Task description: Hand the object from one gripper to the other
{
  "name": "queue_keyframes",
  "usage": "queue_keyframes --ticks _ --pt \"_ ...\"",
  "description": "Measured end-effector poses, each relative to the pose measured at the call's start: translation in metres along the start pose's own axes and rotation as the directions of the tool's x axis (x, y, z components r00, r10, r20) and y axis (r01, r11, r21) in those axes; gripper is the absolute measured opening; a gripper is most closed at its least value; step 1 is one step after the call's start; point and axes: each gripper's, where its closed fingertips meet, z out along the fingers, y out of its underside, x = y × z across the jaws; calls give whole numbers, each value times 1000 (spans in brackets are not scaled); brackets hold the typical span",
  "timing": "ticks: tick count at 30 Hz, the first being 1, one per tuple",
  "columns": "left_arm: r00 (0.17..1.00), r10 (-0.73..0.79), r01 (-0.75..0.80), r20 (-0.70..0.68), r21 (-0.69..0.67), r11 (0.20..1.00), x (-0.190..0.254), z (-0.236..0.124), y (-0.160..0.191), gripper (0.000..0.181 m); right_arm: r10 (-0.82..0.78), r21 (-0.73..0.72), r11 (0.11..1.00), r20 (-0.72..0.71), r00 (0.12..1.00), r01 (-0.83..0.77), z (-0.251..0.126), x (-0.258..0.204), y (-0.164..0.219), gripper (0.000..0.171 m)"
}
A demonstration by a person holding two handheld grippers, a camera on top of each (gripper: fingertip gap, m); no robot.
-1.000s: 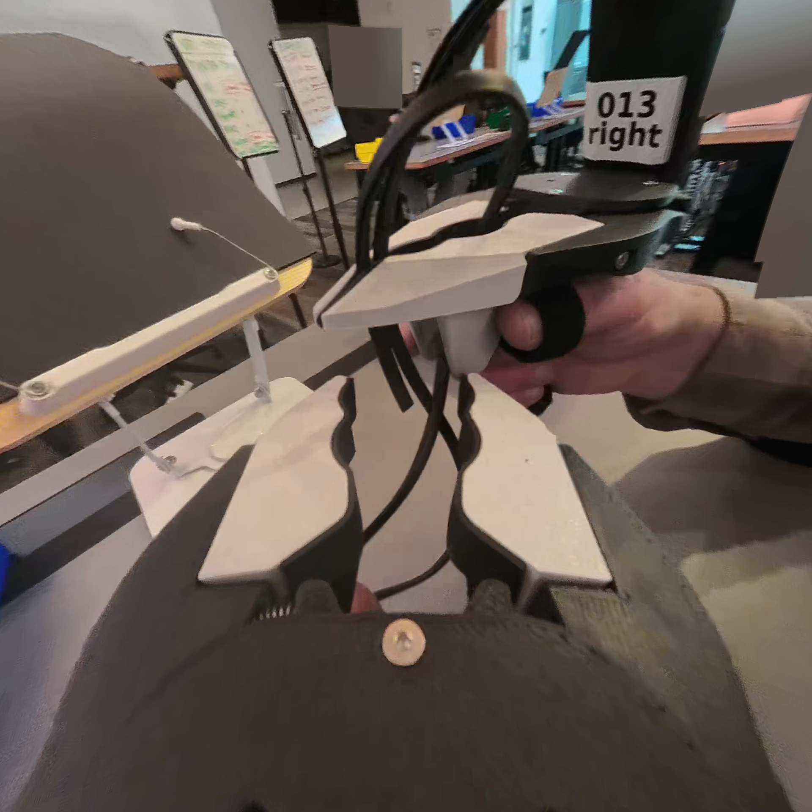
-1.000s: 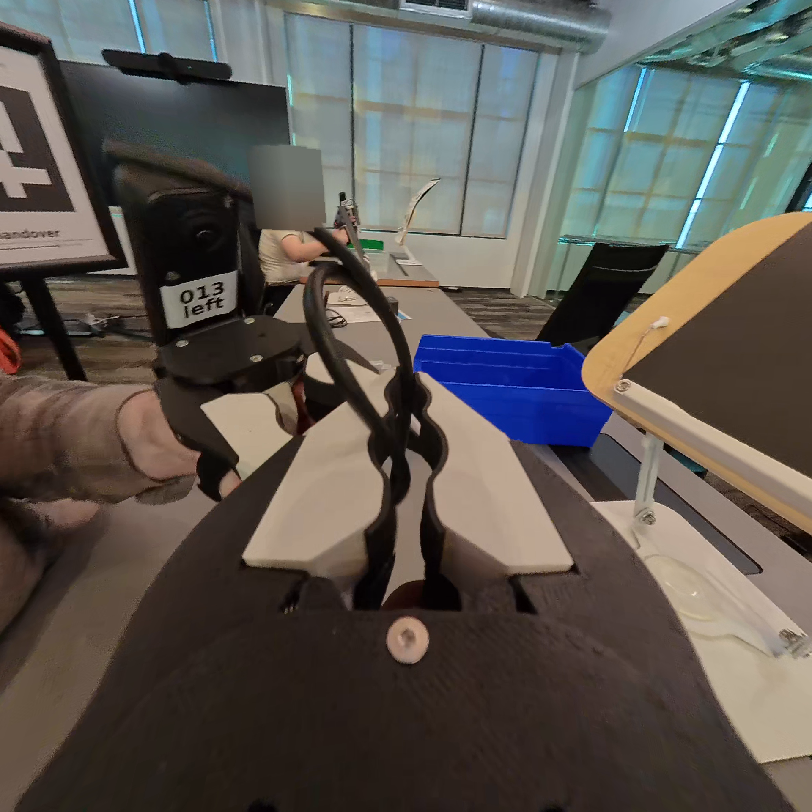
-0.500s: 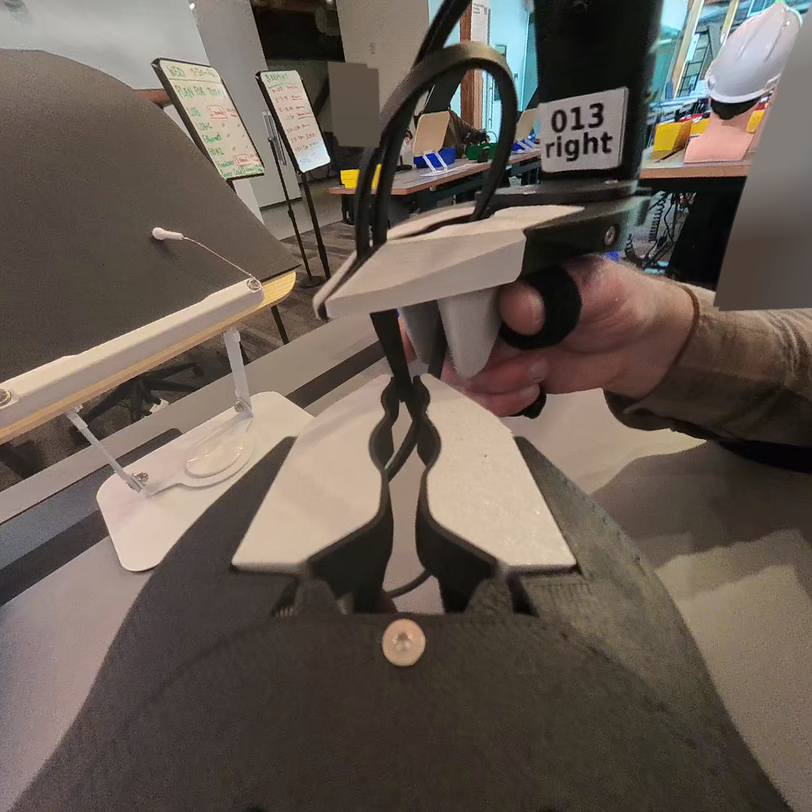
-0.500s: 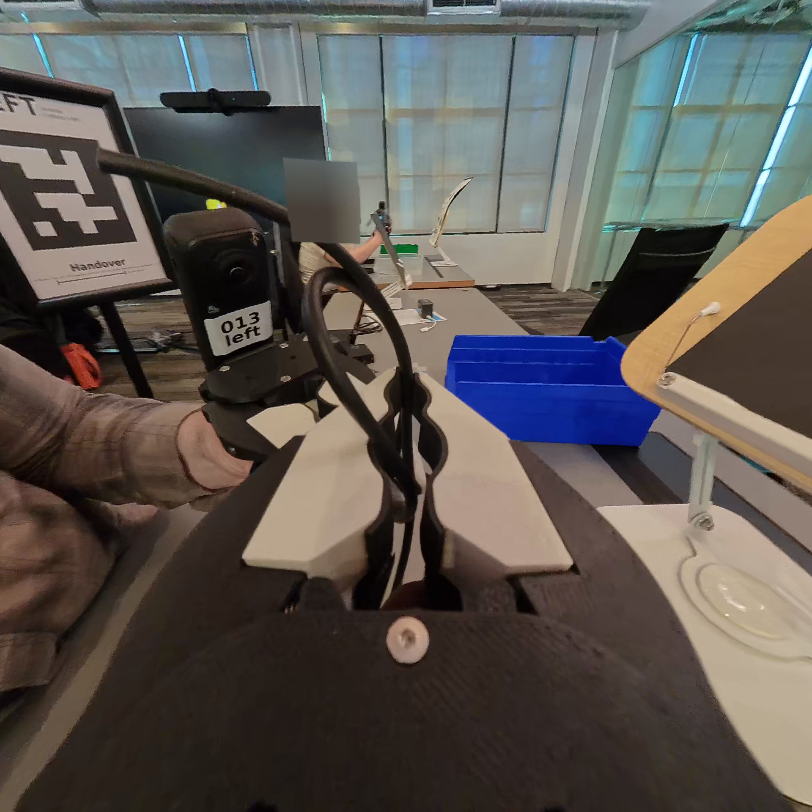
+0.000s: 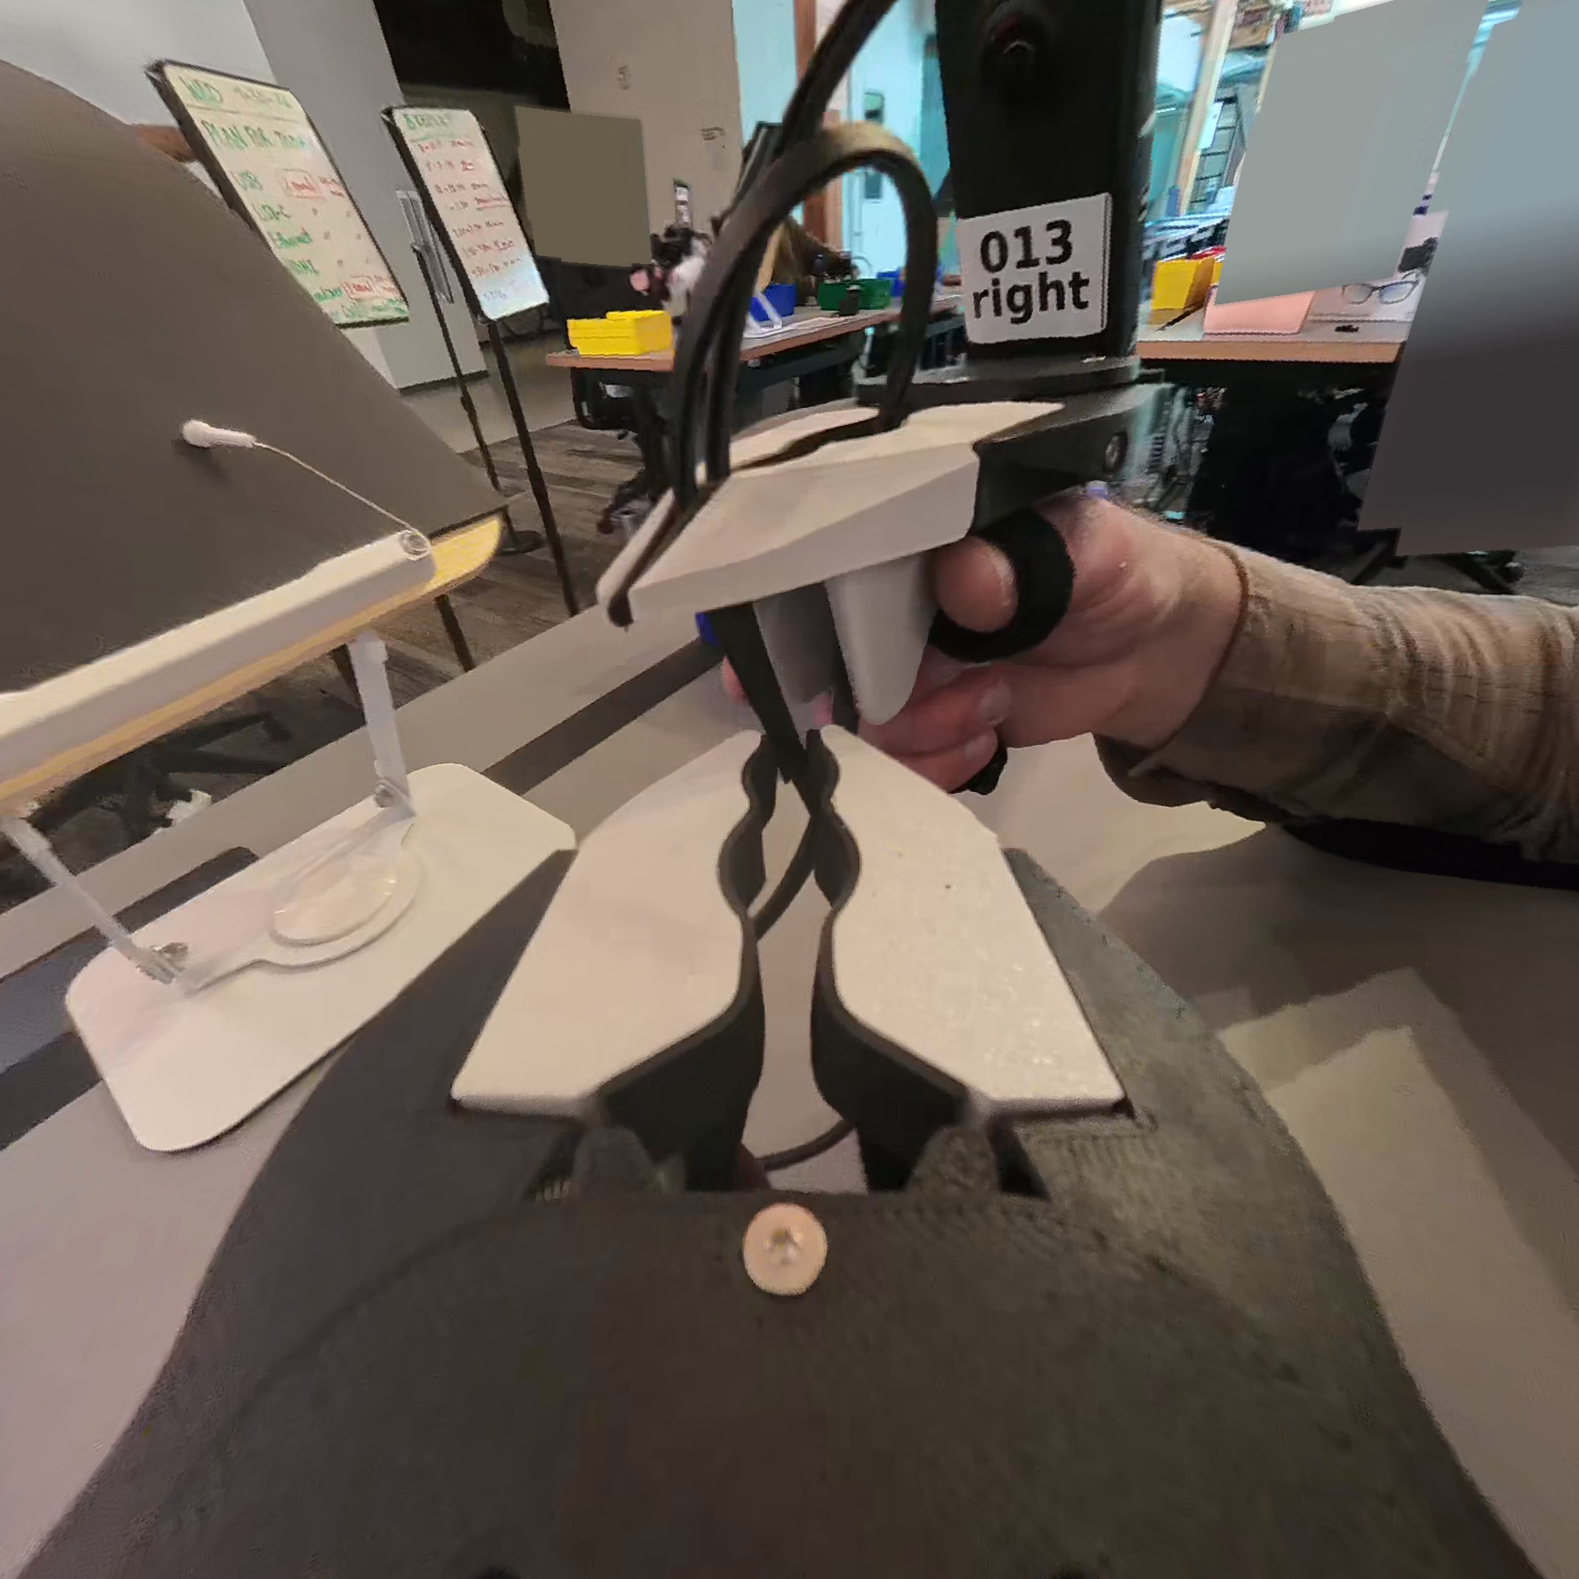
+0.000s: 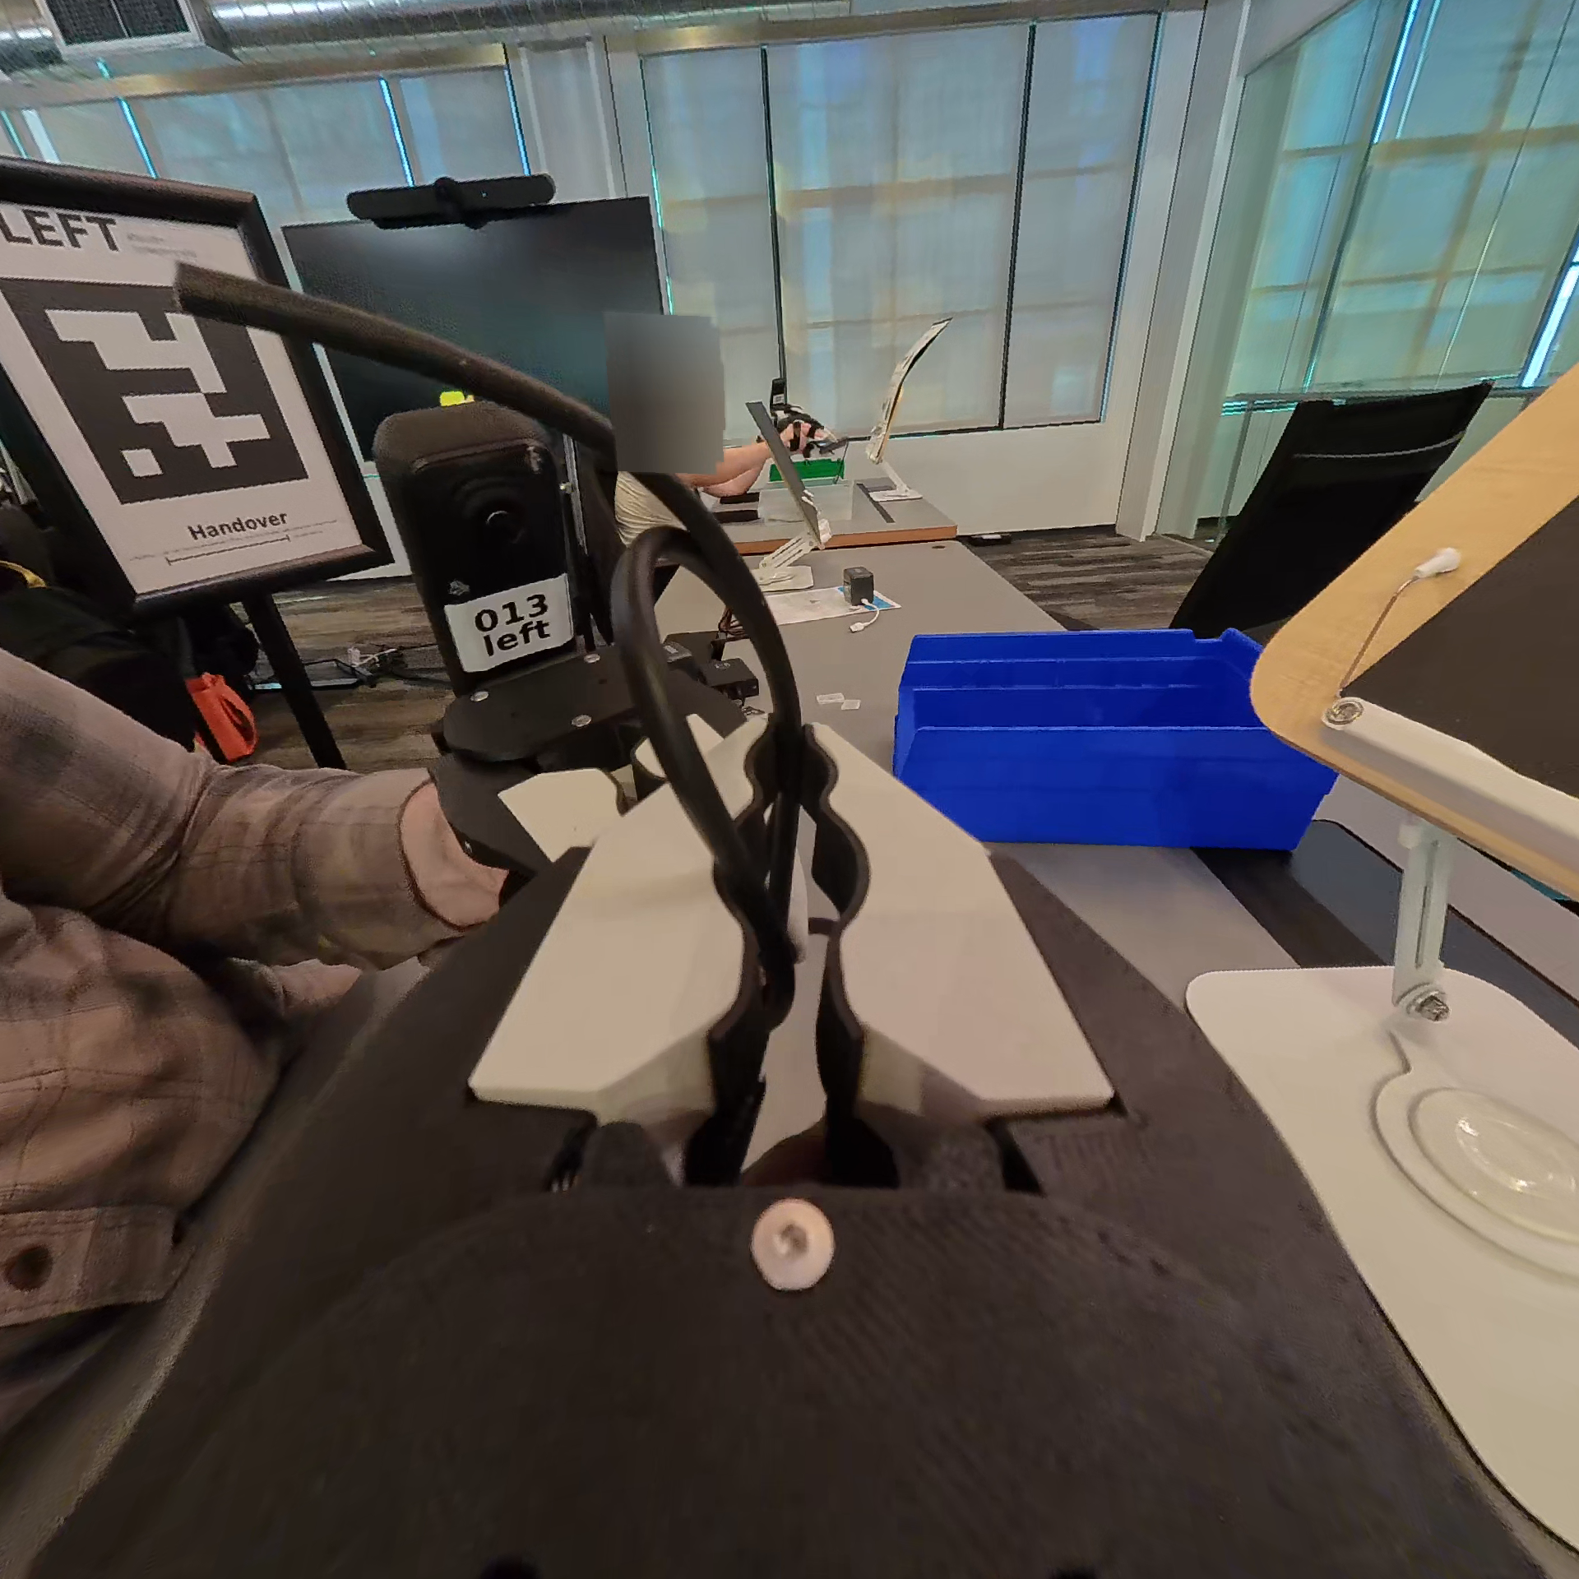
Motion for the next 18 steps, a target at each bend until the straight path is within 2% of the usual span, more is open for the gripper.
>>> queue_keyframes --ticks 1,3,6,13,18 --pt "1000 5 -5 -15 -1 1000 1 -1 0 9 -1 4 1000 -6 1000 1 0 1 -1 0" --pt "998 40 -41 -44 -24 999 6 -1 2 27 8 3 1000 1 1000 -8 0 0 -1 0" --pt "993 78 -83 -87 -55 995 15 0 7 33 9 -2 1000 5 1000 -9 0 0 0 0" --pt "994 94 -97 -48 -50 994 10 4 9 9 6 -22 1000 34 999 -6 3 -7 4 0" --pt "992 119 -120 -29 -43 992 7 2 8 7 7 -15 1000 42 999 -6 2 -8 1 0"
